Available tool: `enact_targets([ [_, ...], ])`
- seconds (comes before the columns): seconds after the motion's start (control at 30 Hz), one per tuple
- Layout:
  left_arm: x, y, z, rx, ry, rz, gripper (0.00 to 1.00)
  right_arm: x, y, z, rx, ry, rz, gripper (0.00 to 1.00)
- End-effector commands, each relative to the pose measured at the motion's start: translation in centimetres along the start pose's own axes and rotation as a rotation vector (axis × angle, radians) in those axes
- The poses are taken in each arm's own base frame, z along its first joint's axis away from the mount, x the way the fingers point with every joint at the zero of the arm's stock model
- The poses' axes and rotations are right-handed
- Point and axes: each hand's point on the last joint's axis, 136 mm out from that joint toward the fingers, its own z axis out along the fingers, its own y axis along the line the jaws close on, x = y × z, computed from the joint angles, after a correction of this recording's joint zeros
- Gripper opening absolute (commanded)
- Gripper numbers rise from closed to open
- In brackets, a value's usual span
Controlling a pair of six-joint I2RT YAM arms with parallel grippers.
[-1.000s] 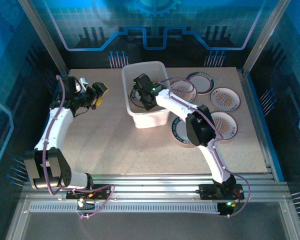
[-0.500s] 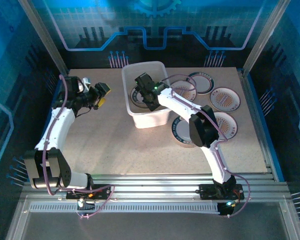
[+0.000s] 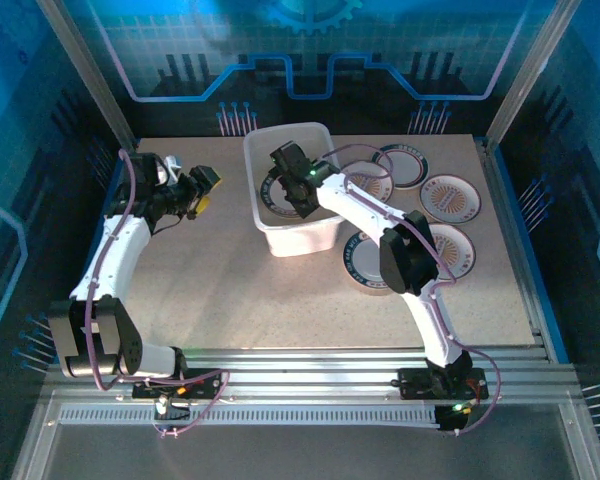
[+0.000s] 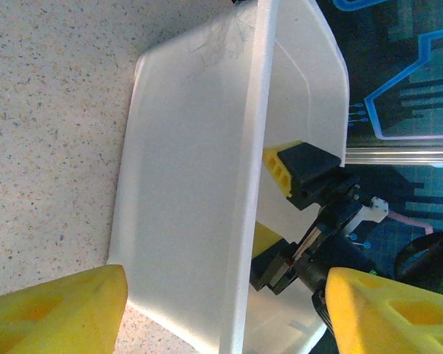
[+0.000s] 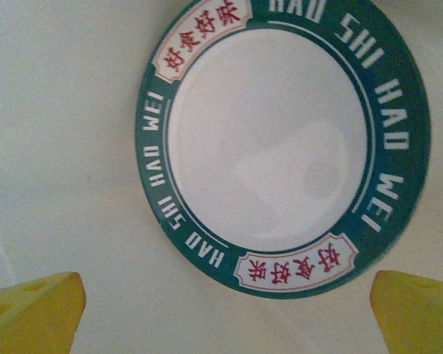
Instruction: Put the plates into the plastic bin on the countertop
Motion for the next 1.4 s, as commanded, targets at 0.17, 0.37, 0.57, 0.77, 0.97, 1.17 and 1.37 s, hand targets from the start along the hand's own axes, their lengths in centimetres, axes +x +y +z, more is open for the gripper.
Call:
enact_targets([
  [0.17,0.4,-0.9,-0.1,-0.013,0.017,0.037,0.73,-2.8,7.9,-8.1,-0.295,-0.153,-0.238,1.0],
  [0.37,1.9,-2.0,0.7,-0.043,0.06,0.121,0.73,-3.4,9.7,-13.3,-0.384,-0.153,-0.395,1.0],
  [0.57,4.4,-2.1,2.3,-0.112,0.108,0.22,0.72,-4.7,7.1,-17.7,-0.403,-0.14,-0.521,0.98],
  [0.77,7.1,-1.2,4.5,-0.205,0.164,0.327,0.71,-8.0,-1.4,-20.4,-0.327,-0.141,-0.486,0.87],
  [0.97,8.0,-0.3,6.7,-0.293,0.208,0.403,0.69,-9.8,-12.9,-21.7,-0.194,-0.099,-0.398,0.71],
  [1.17,7.8,-0.5,8.0,-0.331,0.227,0.422,0.62,-9.5,-20.5,-21.7,-0.09,-0.061,-0.358,0.65],
  [1.37,7.9,-0.5,7.4,-0.342,0.208,0.417,0.49,-8.2,-24.4,-19.7,-0.036,-0.003,-0.315,0.65],
])
